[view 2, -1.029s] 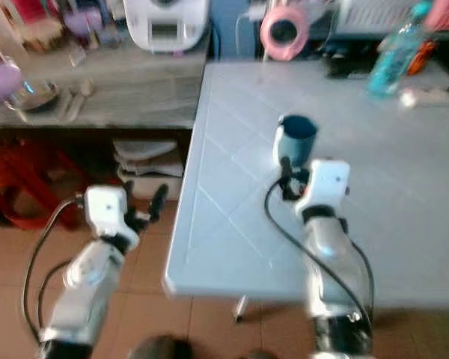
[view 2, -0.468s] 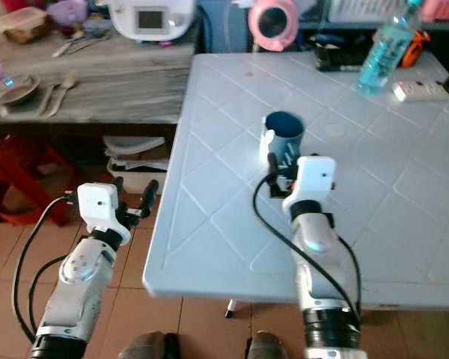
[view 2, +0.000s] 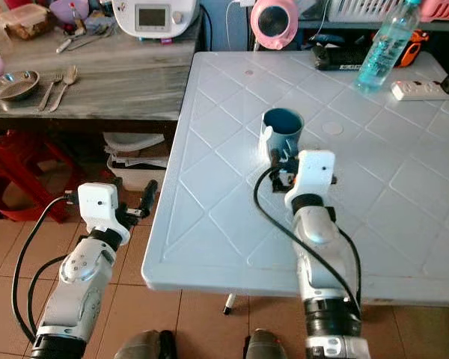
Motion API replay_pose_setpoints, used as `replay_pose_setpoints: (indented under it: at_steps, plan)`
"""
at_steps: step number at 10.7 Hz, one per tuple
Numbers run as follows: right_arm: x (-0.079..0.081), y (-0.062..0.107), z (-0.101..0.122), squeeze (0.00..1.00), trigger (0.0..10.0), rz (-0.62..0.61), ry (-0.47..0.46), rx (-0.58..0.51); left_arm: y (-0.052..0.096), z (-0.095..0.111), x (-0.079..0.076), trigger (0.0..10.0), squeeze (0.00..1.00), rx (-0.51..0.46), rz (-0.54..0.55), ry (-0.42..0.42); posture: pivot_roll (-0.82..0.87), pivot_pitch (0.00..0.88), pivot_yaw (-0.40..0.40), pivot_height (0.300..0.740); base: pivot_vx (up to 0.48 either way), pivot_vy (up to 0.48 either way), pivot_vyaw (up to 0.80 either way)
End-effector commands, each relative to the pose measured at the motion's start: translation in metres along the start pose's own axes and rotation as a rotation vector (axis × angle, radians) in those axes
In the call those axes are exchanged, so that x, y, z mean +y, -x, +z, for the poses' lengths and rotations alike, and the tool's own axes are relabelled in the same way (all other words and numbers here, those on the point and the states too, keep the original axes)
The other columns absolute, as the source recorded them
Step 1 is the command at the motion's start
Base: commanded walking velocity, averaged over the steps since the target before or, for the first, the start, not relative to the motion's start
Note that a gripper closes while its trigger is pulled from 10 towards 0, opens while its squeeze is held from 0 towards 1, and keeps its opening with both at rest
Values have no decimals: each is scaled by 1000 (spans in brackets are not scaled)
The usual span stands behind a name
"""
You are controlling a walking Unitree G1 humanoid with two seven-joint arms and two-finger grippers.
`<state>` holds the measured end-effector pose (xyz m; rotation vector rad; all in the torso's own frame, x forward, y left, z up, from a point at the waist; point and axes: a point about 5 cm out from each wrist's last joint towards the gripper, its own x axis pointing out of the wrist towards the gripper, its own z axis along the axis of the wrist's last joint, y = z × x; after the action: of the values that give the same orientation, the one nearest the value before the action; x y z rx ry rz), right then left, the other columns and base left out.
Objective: Setting the table
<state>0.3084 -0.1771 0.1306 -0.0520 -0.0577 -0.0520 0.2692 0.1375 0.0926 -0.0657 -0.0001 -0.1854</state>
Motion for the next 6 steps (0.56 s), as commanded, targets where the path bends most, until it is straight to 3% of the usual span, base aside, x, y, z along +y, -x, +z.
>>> replay_pose_setpoints:
  at_steps: [1,3,4,6]
  plan:
    - [-6,-2,-1,0,10000,-24,8,15,1,1,3,10000,0,5,11,-15,-51,112,53,740,0,0,0]
    - [-14,-5,1,0,10000,-35,13,15,1,1,4,10000,0,12,14,-21,-53,118,61,740,0,0,0]
    - [-16,-9,1,0,0,-6,20,35,1,1,5,10000,0,15,13,-25,-51,125,70,740,0,0,0]
    - [-12,-11,3,0,0,82,42,44,2,1,7,10000,0,23,17,-35,-44,128,71,740,0,0,0]
